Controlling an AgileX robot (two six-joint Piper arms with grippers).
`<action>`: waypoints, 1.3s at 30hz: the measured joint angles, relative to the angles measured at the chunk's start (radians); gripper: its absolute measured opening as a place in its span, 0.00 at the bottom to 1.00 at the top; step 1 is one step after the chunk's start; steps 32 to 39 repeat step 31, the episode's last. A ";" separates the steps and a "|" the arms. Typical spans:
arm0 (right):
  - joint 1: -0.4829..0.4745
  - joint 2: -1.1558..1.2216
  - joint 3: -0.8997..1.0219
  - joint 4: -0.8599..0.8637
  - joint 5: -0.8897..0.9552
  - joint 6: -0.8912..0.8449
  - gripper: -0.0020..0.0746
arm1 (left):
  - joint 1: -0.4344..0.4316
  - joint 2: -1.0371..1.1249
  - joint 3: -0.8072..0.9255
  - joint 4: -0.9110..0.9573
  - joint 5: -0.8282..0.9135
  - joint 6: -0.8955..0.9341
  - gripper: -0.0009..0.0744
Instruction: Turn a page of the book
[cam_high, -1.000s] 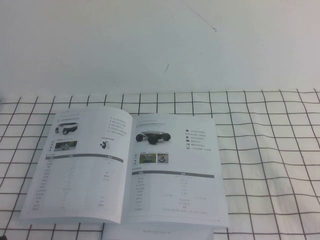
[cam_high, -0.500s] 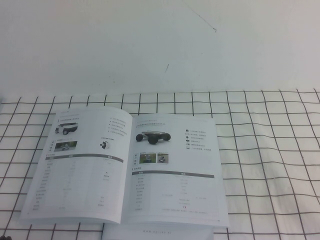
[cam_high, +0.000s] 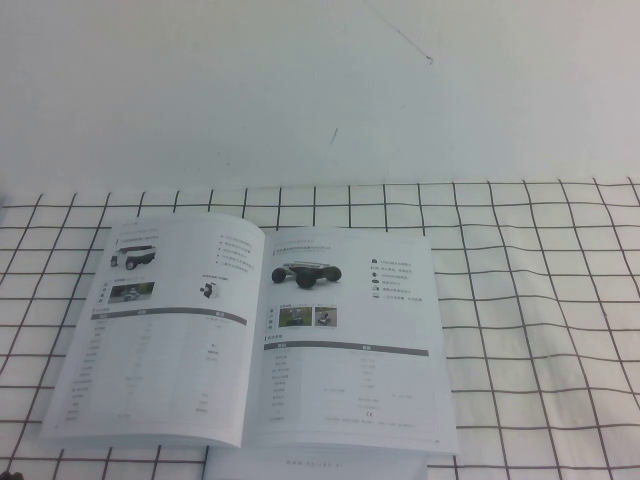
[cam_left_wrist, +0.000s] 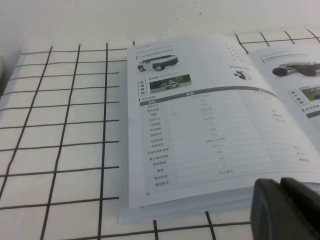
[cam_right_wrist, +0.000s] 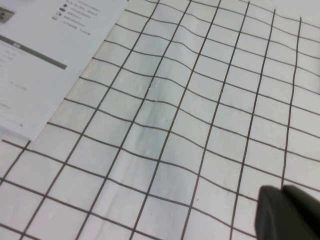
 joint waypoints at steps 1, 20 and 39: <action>0.000 0.000 0.000 0.000 0.000 0.000 0.03 | 0.000 0.000 0.000 0.000 0.000 0.000 0.01; 0.000 0.000 0.000 0.000 0.000 0.000 0.03 | 0.000 0.000 0.000 0.000 0.000 -0.026 0.01; 0.000 0.000 0.000 0.000 0.000 0.000 0.03 | 0.000 0.000 0.000 0.000 0.000 -0.026 0.01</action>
